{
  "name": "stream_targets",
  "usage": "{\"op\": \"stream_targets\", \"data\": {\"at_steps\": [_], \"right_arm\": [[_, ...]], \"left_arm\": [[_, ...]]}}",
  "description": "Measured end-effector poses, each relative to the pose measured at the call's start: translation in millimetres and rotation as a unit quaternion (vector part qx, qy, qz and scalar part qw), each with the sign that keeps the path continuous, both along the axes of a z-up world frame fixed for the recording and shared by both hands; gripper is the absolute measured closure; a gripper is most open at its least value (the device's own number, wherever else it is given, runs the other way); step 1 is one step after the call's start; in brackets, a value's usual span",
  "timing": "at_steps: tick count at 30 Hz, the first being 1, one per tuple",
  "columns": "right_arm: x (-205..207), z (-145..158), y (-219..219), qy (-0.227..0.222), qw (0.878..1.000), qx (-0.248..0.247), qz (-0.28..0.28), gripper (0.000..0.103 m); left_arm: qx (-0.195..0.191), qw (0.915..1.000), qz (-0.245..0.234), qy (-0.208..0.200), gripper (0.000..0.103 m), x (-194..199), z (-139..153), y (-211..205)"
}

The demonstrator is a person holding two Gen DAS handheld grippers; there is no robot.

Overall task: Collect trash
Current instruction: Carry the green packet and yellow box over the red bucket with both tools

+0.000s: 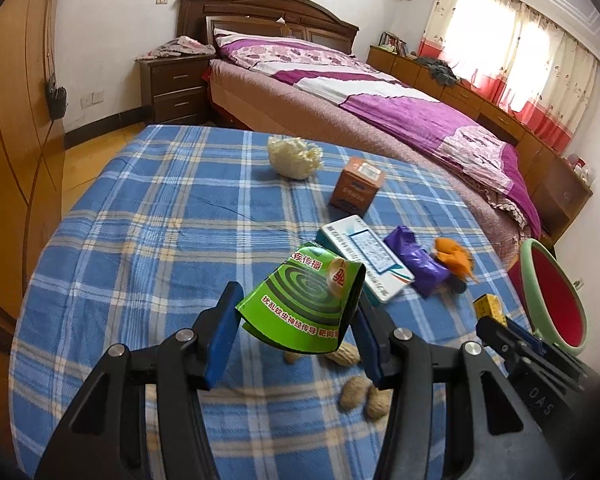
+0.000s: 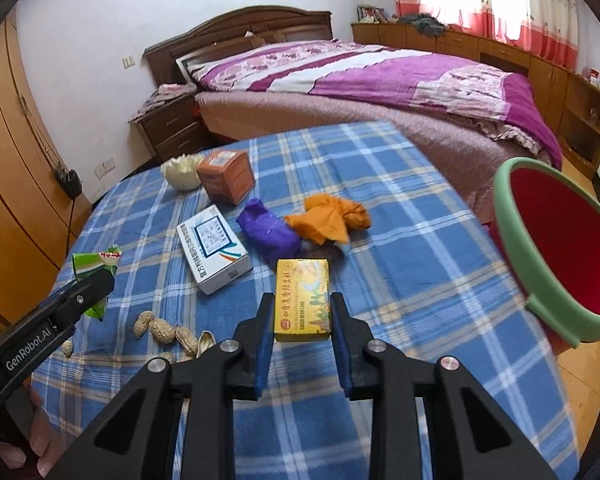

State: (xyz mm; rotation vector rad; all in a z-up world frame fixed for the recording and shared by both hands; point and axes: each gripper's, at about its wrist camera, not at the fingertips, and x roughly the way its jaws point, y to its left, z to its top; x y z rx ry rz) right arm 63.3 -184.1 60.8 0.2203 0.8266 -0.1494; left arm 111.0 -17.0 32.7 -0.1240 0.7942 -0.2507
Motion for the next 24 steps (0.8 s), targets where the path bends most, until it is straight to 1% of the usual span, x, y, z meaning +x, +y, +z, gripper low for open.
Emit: {"op": "stream_targets", "data": {"at_steps": [9,13,18,24], "right_arm": [[-30.4,29.9,-17.0,-0.037,0.999,-0.006,-0.024,0.074],[-42.1,41.7,-28.3,-0.053,0.998,-0.012,-0.041,0.074],[-53.0,53.0,-43.9,-0.069,0.996,-0.022,-0.059,0.074],[-63.4,58.7,-63.1,-0.077,0.994,-0.028,-0.076,0.074]], "left_arm": [[-0.001,0.9998,-0.015,-0.012,0.049,-20.4,17.7,-14.9],[-0.001,0.9994,-0.027,-0.024,0.049,-27.4,27.9,-24.7],[-0.004,0.9986,-0.044,-0.031,0.049,-32.8,36.6,-39.1],[-0.003,0.9969,-0.07,-0.035,0.049,-35.0,44.8,-64.4]]}}
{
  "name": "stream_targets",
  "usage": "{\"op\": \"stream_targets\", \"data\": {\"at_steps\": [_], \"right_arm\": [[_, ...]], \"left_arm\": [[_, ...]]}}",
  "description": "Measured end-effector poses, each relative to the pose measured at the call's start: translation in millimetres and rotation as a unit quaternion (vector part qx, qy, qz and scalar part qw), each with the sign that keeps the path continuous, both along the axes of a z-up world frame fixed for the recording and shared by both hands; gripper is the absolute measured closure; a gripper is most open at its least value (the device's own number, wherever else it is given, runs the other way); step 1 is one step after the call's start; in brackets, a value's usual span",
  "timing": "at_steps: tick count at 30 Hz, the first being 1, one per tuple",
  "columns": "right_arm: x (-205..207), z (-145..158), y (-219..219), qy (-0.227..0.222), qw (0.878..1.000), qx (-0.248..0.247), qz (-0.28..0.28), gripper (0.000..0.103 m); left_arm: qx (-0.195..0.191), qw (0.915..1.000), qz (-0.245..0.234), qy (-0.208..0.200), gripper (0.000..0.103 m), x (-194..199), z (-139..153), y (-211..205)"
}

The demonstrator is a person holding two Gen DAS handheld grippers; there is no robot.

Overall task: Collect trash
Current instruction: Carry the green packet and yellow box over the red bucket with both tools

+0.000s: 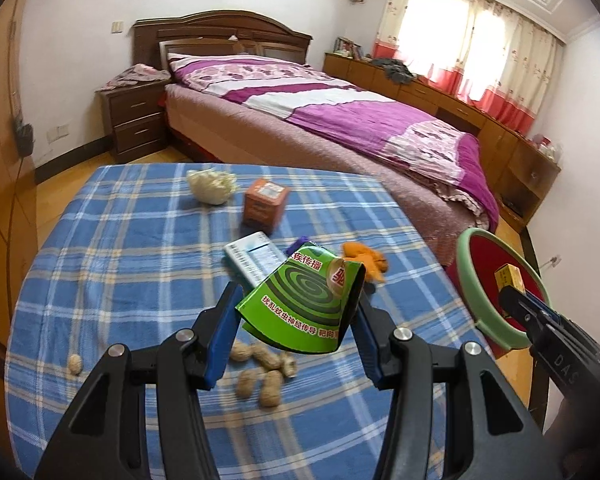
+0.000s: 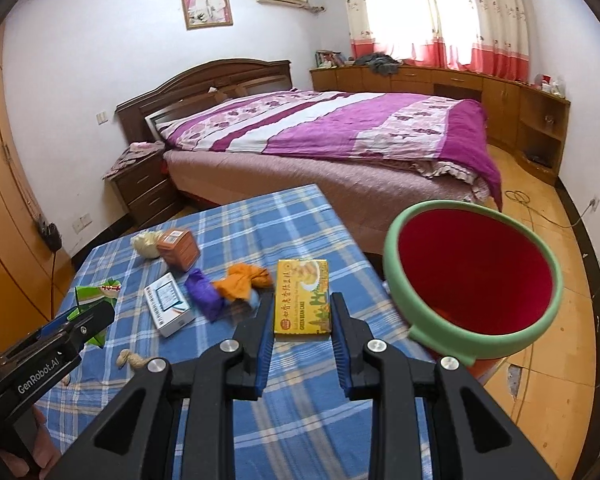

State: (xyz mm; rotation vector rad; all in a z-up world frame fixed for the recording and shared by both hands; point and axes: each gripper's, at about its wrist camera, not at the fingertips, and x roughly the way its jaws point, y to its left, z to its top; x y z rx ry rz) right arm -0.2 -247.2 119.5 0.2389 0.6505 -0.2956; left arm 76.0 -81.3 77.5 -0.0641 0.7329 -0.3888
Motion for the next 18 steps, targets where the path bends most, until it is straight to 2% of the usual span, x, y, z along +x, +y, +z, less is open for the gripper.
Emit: {"op": "stream_targets", "data": {"at_steps": [18], "right_arm": [[-18.8,-6.2,-71.7,-0.004,0.998,0.011,-0.063,0.074]], "left_arm": [[0.012,0.9981,-0.061,-0.001,0.049,6.8,13.4,-75.7]]}}
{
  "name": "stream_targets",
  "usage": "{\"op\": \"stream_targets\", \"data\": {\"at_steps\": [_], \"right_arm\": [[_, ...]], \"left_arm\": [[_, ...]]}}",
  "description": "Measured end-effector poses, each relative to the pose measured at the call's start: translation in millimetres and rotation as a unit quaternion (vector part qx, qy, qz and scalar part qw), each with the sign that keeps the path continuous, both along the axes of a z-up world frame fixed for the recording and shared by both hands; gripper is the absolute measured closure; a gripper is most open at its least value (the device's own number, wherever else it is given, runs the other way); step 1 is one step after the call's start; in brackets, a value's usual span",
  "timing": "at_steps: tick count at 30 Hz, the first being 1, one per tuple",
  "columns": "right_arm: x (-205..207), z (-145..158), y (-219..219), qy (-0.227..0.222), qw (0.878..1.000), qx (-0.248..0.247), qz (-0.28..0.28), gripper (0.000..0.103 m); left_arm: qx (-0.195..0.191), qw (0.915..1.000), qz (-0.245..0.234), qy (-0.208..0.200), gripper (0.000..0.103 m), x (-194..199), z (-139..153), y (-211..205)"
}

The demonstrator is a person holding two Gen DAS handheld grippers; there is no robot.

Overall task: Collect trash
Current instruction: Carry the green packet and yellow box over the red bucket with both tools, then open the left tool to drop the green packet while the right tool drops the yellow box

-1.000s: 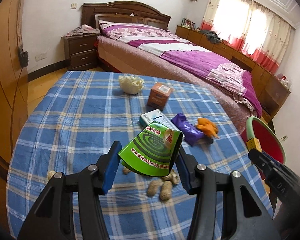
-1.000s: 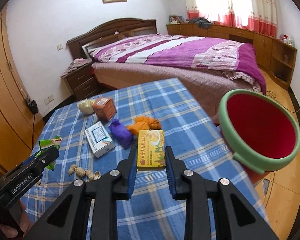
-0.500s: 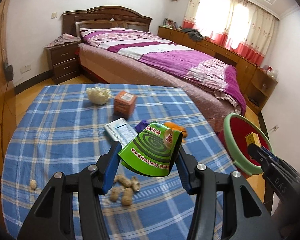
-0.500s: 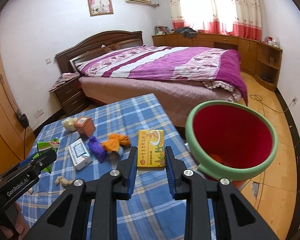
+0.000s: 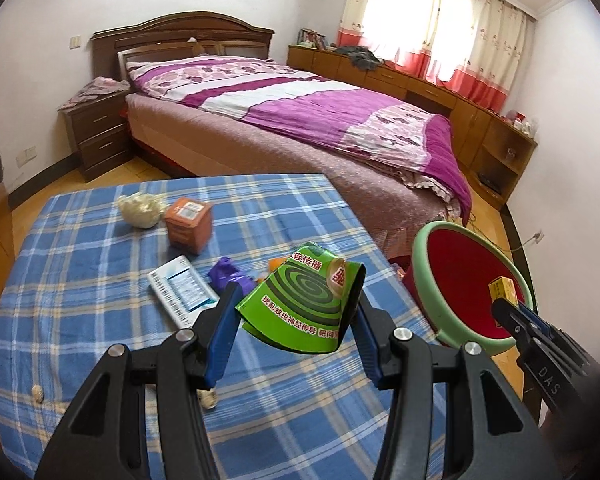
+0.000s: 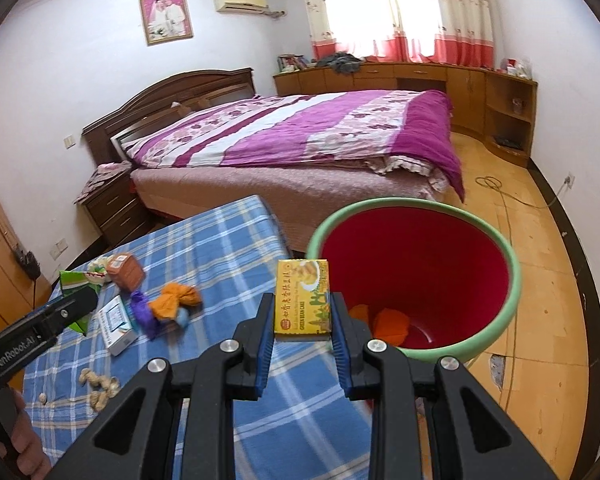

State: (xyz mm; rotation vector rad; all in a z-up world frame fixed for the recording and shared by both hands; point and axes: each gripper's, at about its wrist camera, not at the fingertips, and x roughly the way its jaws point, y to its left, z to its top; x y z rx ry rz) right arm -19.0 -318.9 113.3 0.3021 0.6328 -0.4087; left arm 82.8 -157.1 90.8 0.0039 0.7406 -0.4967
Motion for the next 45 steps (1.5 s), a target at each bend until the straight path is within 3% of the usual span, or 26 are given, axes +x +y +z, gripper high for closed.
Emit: {"op": "stream_targets", "data": {"at_steps": [13,25,36,45], "right_arm": [[-18.8,-13.4,-78.0,-0.007,0.999,0.029,-0.031,0.074],[-21.3,-29.2,-137.2,-0.012,0.997,0.061,-0.049,0.074],[-22.6,-46.5,-162.8,-0.009,0.994,0.085,-0.066,0.074],[-19.9,-51.5,-167.3,-0.007,0.994,0.091,-0.066,0.074]], "left_arm": [[0.015,0.9994,-0.032,0.003,0.049,-0.1,-3.4,-67.6],[0.017,0.995,-0.099,0.007,0.049,-1.5,-17.9,-145.8],[0.026,0.9862,-0.162,0.019,0.049,-2.7,-39.8,-201.1],[0.037,0.9845,-0.169,0.03,0.043,-1.0,-49.7,-207.3]]}}
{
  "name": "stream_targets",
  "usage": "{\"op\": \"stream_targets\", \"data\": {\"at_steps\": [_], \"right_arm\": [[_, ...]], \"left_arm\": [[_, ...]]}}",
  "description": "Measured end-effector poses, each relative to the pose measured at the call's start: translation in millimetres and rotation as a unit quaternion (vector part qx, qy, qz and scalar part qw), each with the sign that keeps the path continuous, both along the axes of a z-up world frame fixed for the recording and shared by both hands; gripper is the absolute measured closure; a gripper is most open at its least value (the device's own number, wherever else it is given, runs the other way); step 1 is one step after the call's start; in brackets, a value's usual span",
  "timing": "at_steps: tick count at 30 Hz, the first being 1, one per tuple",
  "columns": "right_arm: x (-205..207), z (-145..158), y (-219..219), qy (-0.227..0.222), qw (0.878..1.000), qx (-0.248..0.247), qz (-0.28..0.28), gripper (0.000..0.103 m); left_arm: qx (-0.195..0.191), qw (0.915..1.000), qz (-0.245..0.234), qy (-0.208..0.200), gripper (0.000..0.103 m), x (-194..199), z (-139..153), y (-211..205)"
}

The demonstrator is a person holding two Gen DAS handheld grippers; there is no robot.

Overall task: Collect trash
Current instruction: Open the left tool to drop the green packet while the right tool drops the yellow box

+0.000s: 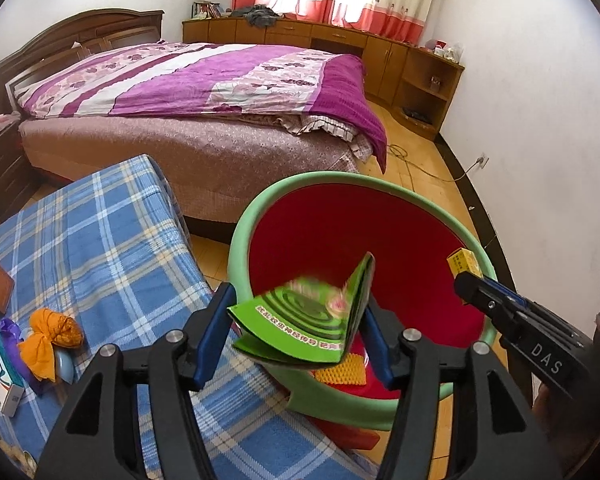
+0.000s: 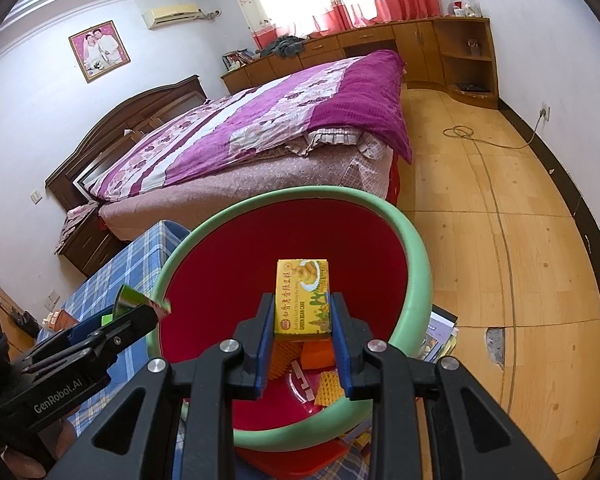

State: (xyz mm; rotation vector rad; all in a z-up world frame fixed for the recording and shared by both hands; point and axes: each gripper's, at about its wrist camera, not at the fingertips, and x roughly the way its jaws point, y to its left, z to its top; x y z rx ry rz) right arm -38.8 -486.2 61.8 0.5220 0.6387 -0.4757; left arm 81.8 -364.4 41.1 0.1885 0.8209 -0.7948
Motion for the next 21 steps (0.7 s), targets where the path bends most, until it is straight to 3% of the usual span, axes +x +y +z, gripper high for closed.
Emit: {"op": "stream_targets", "data": {"at_steps": [8,14,21], "right_arm": [[1.1,-2.5,2.7,-0.001,1.0,0.007,0.002,0.074],[-1.1,-2.0,4.8,0.0,1.0,0.003,0.001,0.074],[1.4,-3.1,4.5,0.002,1.0,0.005,0.004,0.074]], "left_arm": [[-0.004,1.0,-0.004,-0.008,0.042,-1.5,2.9,2.6],[-0.014,0.9998,-0.002,-0.016,0.031,-2.4,6.8,0.7],[-0.018,0.9996,0.007,-0.021,0.03,1.2,9.1,5.9]]}}
